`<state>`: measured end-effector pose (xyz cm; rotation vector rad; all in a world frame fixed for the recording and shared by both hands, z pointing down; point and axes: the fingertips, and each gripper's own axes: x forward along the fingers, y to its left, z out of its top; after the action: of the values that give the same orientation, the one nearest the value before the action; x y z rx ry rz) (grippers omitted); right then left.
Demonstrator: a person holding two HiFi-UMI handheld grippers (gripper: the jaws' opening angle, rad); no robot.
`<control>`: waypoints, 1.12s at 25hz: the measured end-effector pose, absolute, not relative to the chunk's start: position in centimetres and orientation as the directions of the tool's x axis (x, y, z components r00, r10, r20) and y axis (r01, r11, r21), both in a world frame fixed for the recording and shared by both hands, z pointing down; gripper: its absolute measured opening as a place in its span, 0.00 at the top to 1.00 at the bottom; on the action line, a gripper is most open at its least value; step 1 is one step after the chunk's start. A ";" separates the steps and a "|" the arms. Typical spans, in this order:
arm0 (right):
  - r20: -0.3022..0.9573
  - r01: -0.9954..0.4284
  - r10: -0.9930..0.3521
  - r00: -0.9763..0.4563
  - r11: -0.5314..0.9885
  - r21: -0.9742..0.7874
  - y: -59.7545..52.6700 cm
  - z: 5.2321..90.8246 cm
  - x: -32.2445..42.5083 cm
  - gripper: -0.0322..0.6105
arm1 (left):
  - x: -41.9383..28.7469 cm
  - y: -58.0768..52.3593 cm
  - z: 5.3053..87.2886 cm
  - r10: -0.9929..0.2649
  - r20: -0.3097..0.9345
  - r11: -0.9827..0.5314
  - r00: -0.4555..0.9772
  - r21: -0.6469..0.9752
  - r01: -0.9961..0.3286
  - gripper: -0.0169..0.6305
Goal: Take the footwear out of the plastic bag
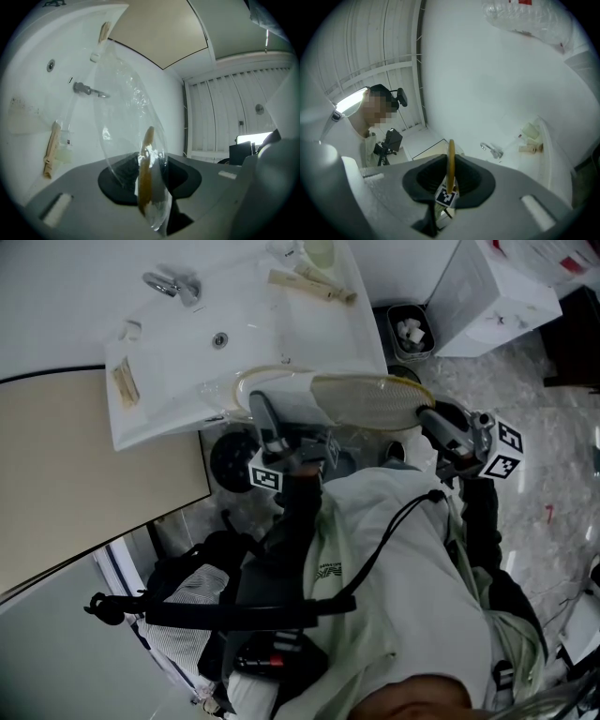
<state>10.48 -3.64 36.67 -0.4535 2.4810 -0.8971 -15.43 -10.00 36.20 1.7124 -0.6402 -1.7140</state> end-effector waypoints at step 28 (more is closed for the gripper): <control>-0.407 -0.131 -0.484 -0.775 0.753 -0.645 -2.8 34.8 12.1 0.88 | -17.3 -8.5 36.7 -0.729 -0.684 -0.682 0.018 0.728 0.066 0.89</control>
<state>12.11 -2.77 34.76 -0.4605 2.3785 -0.8185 -17.26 -8.53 36.70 1.7082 -0.6797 -1.7260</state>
